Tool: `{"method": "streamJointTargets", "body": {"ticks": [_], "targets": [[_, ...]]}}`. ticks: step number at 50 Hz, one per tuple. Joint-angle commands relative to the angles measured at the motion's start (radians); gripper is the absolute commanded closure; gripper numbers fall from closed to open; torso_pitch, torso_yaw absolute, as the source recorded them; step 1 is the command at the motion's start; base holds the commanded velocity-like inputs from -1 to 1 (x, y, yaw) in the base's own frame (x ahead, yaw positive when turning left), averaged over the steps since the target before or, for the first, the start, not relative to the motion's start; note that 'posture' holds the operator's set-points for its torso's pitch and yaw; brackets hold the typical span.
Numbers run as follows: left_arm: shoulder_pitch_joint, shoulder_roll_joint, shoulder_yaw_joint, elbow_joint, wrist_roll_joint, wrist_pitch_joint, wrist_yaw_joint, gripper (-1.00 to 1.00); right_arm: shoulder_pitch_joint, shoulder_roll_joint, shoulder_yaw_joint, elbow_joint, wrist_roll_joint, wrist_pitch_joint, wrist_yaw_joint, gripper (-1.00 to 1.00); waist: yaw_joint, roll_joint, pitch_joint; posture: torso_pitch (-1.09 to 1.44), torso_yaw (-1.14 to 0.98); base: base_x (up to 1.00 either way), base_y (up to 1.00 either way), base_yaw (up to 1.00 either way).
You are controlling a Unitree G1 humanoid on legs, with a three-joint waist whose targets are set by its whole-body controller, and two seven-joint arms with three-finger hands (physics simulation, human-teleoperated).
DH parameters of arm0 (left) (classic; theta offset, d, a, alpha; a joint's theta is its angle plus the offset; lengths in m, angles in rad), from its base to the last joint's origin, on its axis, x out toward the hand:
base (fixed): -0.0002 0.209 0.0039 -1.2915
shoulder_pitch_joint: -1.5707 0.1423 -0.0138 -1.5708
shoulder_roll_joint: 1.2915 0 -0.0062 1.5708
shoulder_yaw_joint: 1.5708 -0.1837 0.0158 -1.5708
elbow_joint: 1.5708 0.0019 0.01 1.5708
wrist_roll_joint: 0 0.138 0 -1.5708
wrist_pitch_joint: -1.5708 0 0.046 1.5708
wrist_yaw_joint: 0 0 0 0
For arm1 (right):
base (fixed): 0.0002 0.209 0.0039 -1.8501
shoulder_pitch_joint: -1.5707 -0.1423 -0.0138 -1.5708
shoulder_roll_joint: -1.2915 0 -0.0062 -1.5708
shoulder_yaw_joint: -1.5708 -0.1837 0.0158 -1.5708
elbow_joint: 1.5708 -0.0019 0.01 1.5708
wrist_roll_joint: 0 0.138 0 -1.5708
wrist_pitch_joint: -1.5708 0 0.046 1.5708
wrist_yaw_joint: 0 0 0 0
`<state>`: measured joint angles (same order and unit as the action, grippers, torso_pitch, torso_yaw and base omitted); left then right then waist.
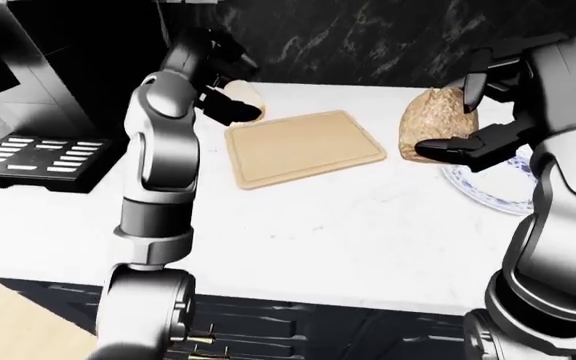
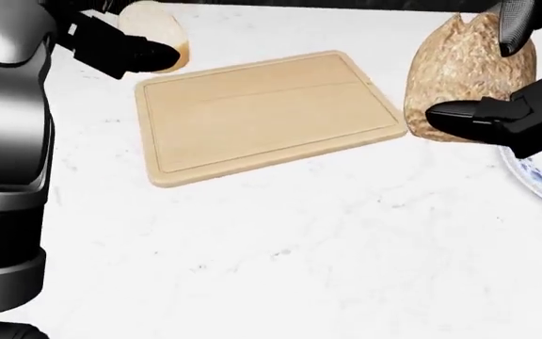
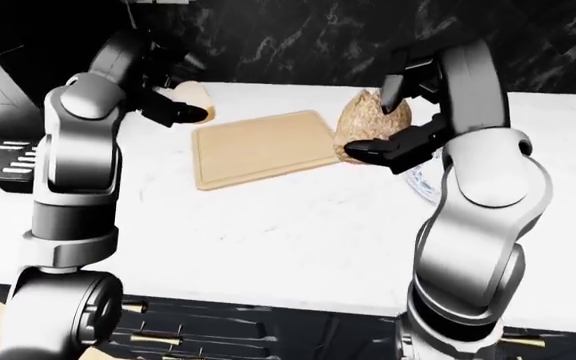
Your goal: Place all breads on the cutting board.
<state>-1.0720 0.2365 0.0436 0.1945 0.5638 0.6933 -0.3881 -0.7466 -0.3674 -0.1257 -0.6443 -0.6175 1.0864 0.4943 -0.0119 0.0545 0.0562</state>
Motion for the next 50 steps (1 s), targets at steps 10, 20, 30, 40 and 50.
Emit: {"method": "streamJointTargets", "body": {"ticks": [10,20,30,40,50], "targets": [[-0.057,0.021,0.008,-0.054,0.005,-0.006,-0.006,0.25,-0.088,-0.020,0.001,0.001,-0.033,0.001,0.026,1.00,-0.007,-0.063,-0.027,0.00,0.00,0.01,0.00,0.00],[-0.049,0.032,0.013,-0.094,0.012,0.016,-0.026,0.25,-0.176,0.012,0.018,0.065,-0.037,0.009,0.019,1.00,0.017,-0.067,-0.023,0.00,0.00,0.00,0.00,0.00],[-0.016,0.054,0.027,-0.152,0.007,0.036,-0.045,0.25,-0.289,0.117,0.047,0.265,0.073,-0.052,-0.129,1.00,0.021,-0.057,-0.040,0.00,0.00,0.00,0.00,0.00],[0.011,0.099,0.047,-0.265,0.012,0.100,-0.103,0.25,-0.388,0.226,0.077,0.620,0.215,-0.258,-0.341,1.00,0.019,-0.105,0.021,0.00,0.00,0.00,0.00,0.00],[0.010,0.109,0.048,-0.297,0.021,0.118,-0.123,0.25,-0.509,0.253,0.079,1.078,0.340,-0.540,-0.528,1.00,-0.017,0.001,-0.009,0.00,0.00,0.00,0.00,0.00]]}}
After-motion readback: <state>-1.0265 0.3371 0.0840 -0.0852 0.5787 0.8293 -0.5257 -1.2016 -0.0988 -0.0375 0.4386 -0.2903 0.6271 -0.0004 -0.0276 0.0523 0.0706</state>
